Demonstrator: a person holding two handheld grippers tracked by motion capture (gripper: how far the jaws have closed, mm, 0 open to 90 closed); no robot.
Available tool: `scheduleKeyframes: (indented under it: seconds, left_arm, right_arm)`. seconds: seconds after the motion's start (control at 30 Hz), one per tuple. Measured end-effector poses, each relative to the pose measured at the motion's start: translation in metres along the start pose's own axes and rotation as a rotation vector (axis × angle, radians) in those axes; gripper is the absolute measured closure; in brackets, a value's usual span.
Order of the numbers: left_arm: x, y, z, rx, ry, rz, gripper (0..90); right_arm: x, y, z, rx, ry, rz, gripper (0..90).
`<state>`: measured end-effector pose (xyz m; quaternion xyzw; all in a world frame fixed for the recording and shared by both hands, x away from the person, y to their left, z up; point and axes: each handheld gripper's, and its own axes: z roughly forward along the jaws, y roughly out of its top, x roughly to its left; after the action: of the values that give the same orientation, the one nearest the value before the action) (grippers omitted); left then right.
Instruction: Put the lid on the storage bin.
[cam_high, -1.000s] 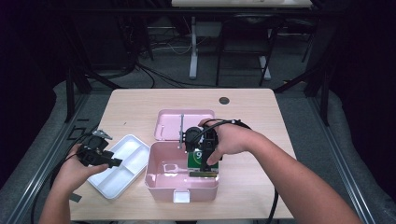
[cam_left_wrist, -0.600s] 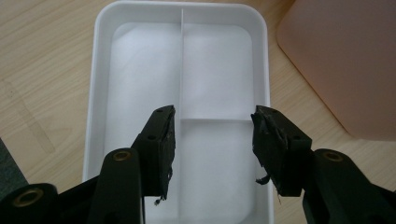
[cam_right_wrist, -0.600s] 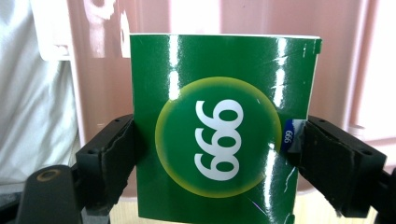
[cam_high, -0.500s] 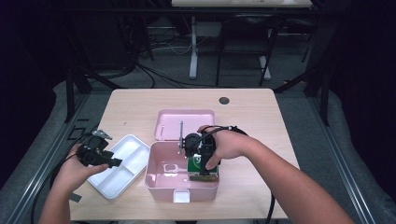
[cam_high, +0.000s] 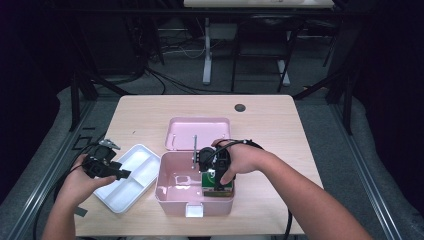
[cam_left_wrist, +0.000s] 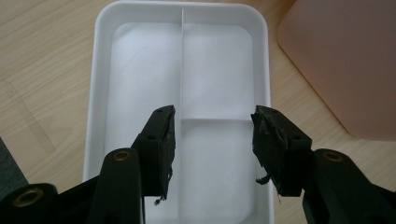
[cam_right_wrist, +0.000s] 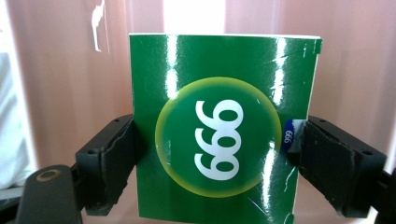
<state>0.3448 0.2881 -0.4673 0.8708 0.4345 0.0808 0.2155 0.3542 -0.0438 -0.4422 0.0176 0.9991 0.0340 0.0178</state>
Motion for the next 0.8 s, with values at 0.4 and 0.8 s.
scheduleKeyframes:
  seconds: [0.4,0.8]
  left_arm:
    - [0.000,0.000,0.002,0.003,0.001,-0.003,49.2]
    - [0.001,0.000,0.001,0.000,0.000,-0.005,49.2]
  right_arm:
    - [-0.001,0.001,0.019,0.018,0.004,-0.017,15.4]
    - [-0.003,0.001,0.022,0.018,-0.002,-0.012,15.3]
